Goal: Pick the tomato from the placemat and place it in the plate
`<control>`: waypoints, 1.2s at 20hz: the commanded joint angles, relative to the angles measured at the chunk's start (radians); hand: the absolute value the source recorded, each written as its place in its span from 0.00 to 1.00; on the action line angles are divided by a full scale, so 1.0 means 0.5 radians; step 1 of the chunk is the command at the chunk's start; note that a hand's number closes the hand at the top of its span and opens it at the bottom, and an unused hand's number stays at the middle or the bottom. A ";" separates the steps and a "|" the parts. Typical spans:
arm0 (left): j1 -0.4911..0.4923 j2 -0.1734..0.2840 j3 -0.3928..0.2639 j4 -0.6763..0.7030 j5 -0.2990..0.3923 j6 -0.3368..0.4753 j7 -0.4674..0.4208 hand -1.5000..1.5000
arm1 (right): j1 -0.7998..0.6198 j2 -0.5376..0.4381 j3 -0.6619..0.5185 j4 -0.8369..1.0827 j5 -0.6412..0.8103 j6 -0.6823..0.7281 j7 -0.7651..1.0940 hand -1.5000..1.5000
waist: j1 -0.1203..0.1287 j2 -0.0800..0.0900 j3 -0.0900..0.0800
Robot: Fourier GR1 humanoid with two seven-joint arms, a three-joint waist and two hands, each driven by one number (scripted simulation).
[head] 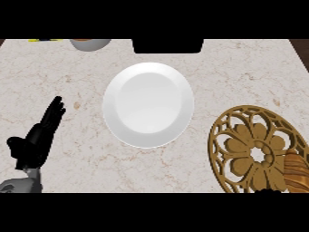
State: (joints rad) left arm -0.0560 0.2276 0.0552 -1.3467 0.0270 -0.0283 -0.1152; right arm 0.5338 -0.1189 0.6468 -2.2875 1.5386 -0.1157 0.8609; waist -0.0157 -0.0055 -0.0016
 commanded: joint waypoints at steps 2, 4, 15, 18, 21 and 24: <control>-0.018 0.056 0.068 0.083 0.040 -0.069 -0.055 0.50 | -0.122 0.074 0.280 -0.291 0.422 0.089 0.092 1.00 | 0.015 0.004 -0.002; 0.005 0.005 0.033 0.047 0.029 -0.054 -0.042 0.50 | -0.287 0.131 0.274 -0.252 0.551 0.193 0.105 1.00 | 0.030 0.008 0.000; -0.034 -0.016 0.002 -0.007 -0.021 -0.083 0.016 0.50 | -1.275 0.235 0.360 0.036 0.293 0.685 0.660 1.00 | 0.046 0.013 0.001; -0.032 -0.033 -0.004 -0.090 -0.024 -0.043 0.078 0.50 | -1.586 0.236 0.062 0.331 -0.058 0.587 0.649 1.00 | 0.074 0.020 0.002; 0.028 -0.012 0.001 -0.087 -0.014 -0.091 0.028 0.50 | -1.890 0.237 -0.141 0.477 -0.349 0.645 0.641 1.00 | 0.089 0.019 0.002; -0.025 -0.030 -0.024 -0.083 -0.070 -0.039 0.077 0.50 | -1.939 0.237 -0.132 0.888 -0.439 0.239 0.683 1.00 | 0.085 0.021 0.003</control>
State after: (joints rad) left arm -0.0680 0.2214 0.0618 -1.3551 0.0114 -0.0628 -0.1094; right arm -0.3391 -0.0073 0.6228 -2.0159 1.4209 0.1190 1.0837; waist 0.0224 0.0042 -0.0008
